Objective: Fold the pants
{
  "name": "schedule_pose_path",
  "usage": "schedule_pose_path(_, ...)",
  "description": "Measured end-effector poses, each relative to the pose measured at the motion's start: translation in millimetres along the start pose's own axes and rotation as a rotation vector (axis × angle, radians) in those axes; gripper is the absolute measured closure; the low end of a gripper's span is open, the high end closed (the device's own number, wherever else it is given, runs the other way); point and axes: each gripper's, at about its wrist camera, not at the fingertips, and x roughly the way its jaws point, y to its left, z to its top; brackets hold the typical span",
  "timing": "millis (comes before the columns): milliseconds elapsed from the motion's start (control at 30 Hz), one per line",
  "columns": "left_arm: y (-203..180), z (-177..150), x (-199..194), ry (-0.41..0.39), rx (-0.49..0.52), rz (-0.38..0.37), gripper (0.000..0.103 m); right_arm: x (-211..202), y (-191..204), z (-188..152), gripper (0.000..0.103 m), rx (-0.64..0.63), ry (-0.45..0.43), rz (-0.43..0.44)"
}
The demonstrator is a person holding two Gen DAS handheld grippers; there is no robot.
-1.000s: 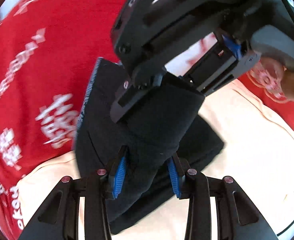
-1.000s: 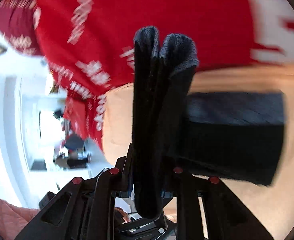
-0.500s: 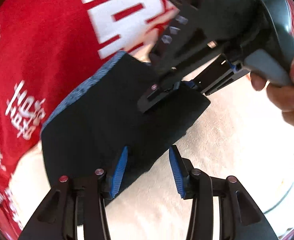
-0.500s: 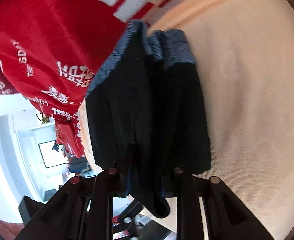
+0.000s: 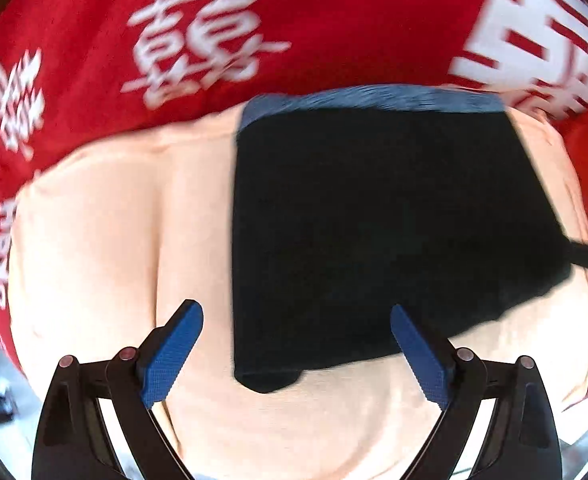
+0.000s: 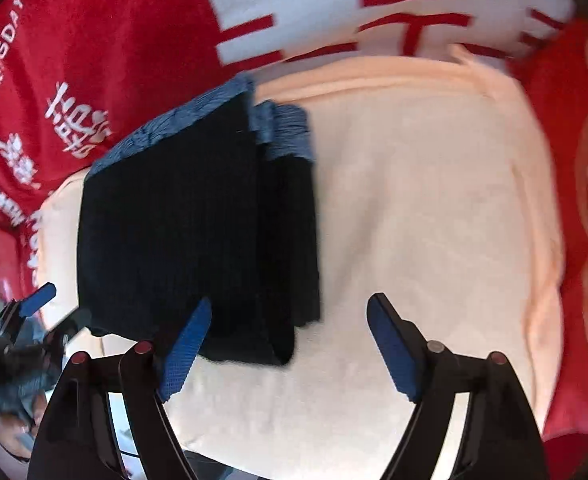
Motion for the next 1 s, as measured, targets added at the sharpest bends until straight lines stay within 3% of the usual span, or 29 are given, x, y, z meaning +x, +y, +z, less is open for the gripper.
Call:
schedule_pose_path(33,5,0,4,0.007,-0.024,-0.008,0.007,-4,0,-4,0.022,0.013,-0.01,-0.018)
schedule_pose_path(100,12,1,12,0.011,-0.047,-0.003,0.007,-11,5,-12,0.042,0.02,-0.031,-0.035)
schedule_pose_path(167,15,0,18,0.016,-0.064,-0.007,0.007,-20,5,-22,0.05,0.019,-0.061,-0.032)
schedule_pose_path(333,21,0,35,0.04,-0.078,-0.041,0.007,-15,30,-28,0.05,-0.053,-0.085,-0.006)
schedule_pose_path(567,27,4,53,0.081,-0.059,-0.096,0.007,13,44,-27,0.048,-0.105,-0.037,-0.087)
schedule_pose_path(800,38,3,60,0.095,-0.083,-0.133,0.007,17,25,-28,0.048,-0.041,0.0,0.007)
schedule_pose_path(1000,44,3,63,0.098,-0.085,-0.141,0.007,20,23,-26,0.048,-0.059,0.021,0.034)
